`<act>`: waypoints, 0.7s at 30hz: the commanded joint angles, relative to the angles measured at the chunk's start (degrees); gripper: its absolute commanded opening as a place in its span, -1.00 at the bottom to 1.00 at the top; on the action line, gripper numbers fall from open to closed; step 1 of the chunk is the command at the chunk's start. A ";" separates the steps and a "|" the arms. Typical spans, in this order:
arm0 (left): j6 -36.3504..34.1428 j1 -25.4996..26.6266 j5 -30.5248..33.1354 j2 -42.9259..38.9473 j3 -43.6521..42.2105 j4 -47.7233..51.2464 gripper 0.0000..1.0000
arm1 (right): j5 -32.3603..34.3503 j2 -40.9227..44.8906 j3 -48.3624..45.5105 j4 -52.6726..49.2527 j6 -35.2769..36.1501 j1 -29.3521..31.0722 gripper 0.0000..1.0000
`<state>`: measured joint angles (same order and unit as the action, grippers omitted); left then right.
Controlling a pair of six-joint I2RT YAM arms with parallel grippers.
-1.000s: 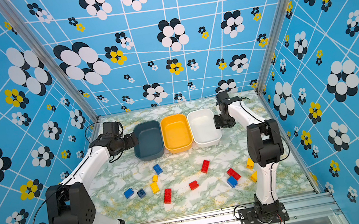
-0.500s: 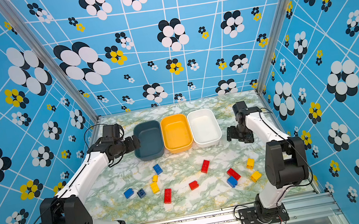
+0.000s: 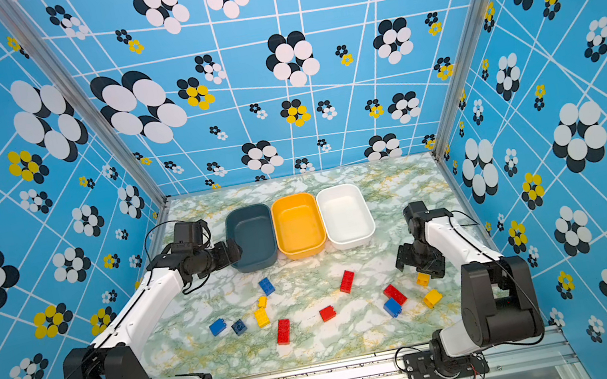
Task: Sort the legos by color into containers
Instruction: 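Grasp a yellow brick with right gripper while left gripper moves toward bricks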
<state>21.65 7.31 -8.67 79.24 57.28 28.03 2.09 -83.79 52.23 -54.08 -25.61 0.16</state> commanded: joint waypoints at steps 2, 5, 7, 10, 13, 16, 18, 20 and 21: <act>0.71 0.16 -1.67 -2.30 -1.61 -0.38 0.93 | 1.47 -0.29 -2.59 2.90 -3.74 -0.30 0.65; 0.51 0.14 -2.49 -2.70 -1.49 -0.61 0.93 | 2.76 -0.76 -2.49 3.87 -3.76 -0.26 0.62; -0.38 0.04 -2.51 -2.28 -1.26 -0.31 0.93 | 3.44 -1.02 -2.51 4.66 -3.55 -0.35 0.59; -0.56 -0.05 -2.29 -2.39 -1.71 -0.80 0.93 | 4.44 -1.46 -2.46 5.19 -3.40 -0.43 0.48; 0.69 0.05 -2.54 -3.20 -2.54 -1.53 0.93 | 4.77 -1.89 -2.61 5.82 -3.49 -0.60 0.39; 1.20 0.07 -2.63 -3.82 -3.39 -2.14 0.93 | 5.77 -2.99 -2.62 6.60 -3.31 -0.82 0.35; 1.18 0.07 -2.59 -3.96 -3.54 -2.12 0.94 | 6.11 -3.94 -2.54 7.17 -3.14 -1.02 0.32; 1.00 0.05 -2.59 -4.05 -3.54 -1.85 0.94 | 6.12 -4.69 -2.67 7.62 -3.05 -1.13 0.29; 0.88 0.07 -2.61 -4.17 -3.53 -1.84 0.94 | 6.08 -5.02 -2.91 7.84 -3.05 -1.15 0.24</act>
<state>22.09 7.31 -10.61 76.53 54.43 26.61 6.68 -87.72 50.06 -46.98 -28.32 -0.51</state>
